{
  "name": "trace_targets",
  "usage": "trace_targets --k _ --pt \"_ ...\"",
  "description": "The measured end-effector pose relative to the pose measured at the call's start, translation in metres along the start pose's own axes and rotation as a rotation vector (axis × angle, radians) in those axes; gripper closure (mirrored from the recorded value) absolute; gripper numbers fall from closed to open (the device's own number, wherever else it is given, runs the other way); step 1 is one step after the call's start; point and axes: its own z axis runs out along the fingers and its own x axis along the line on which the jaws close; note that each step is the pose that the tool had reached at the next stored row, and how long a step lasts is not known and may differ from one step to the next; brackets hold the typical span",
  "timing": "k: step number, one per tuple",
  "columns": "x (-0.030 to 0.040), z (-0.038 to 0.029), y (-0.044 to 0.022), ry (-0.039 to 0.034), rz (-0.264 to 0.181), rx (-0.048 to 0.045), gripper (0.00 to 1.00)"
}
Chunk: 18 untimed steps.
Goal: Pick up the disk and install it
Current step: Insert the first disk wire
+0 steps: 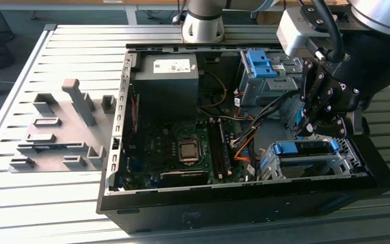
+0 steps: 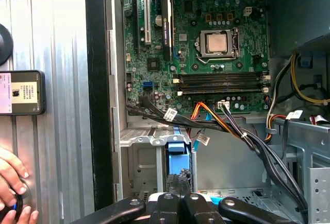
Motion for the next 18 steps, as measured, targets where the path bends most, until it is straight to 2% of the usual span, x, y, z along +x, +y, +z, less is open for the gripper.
trace_targets --k 3,14,15,18 --pt "0.0000 0.0002 -0.0007 -0.0002 0.000 0.0000 0.89" --pt "-0.0024 0.0027 -0.0380 -0.0002 -0.001 -0.0012 0.89" --pt "-0.0026 0.0035 -0.0403 -0.0001 -0.001 -0.0011 0.89" --pt "-0.0026 0.0055 -0.0413 0.0000 -0.026 0.0014 0.89"
